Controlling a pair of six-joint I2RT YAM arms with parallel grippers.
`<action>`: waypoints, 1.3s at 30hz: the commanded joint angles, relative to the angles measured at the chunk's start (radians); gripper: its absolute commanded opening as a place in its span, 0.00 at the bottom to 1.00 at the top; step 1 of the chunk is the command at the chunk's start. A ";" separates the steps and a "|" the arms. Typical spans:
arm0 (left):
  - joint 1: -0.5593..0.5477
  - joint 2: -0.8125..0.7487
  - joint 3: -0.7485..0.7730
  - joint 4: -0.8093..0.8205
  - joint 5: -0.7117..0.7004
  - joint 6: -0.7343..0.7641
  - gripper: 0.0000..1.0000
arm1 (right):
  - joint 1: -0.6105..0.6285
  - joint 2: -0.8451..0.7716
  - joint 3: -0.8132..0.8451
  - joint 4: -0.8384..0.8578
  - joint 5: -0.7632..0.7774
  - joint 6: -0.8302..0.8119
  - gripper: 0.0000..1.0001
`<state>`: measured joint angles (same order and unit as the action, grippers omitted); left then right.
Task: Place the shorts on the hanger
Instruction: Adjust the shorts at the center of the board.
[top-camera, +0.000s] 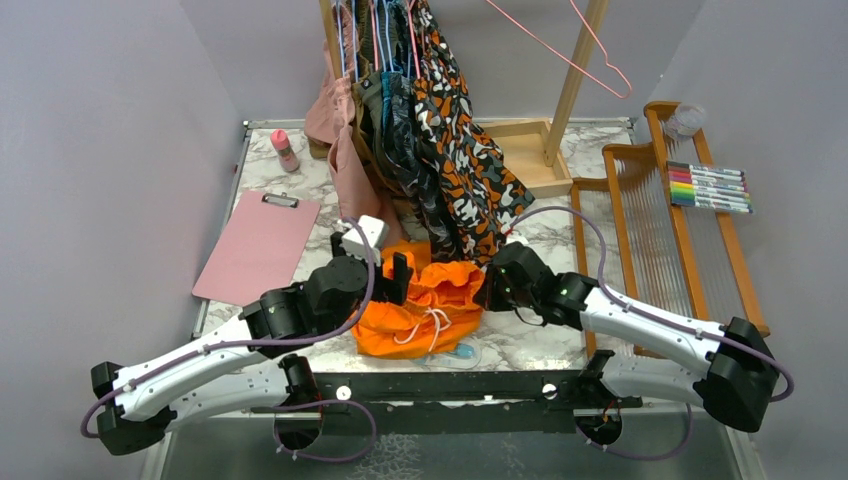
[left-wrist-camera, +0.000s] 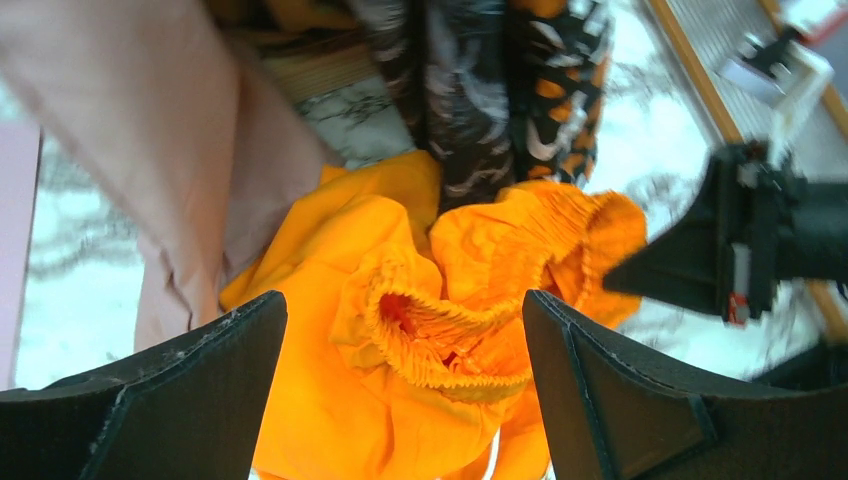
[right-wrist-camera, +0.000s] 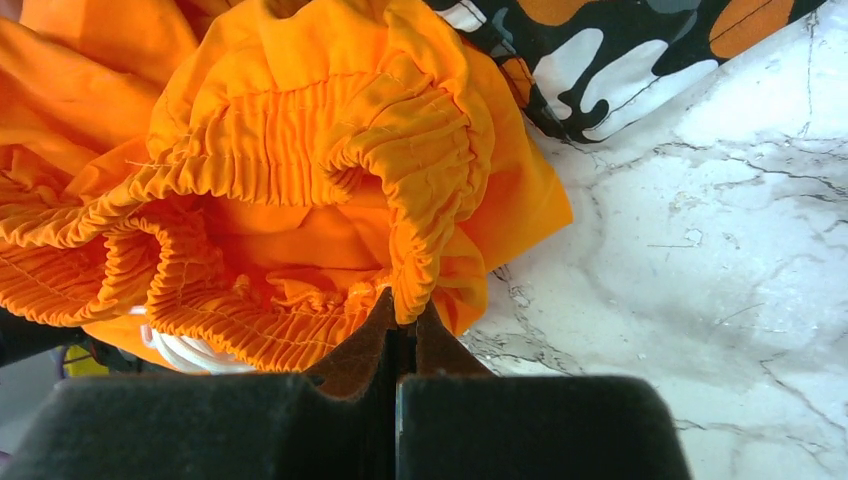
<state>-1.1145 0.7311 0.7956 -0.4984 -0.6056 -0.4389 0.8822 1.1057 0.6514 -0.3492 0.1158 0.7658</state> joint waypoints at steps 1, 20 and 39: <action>0.002 0.062 0.089 0.024 0.331 0.367 0.90 | 0.001 -0.020 0.037 -0.055 0.024 -0.082 0.01; 0.089 0.393 0.184 -0.004 0.563 0.758 0.83 | 0.002 -0.153 0.023 -0.093 -0.077 -0.233 0.01; 0.198 0.507 0.179 -0.003 0.694 0.705 0.67 | 0.001 -0.217 0.015 -0.130 -0.052 -0.256 0.01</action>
<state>-0.9184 1.2381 0.9539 -0.5026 0.0399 0.2783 0.8822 0.9112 0.6617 -0.4507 0.0605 0.5293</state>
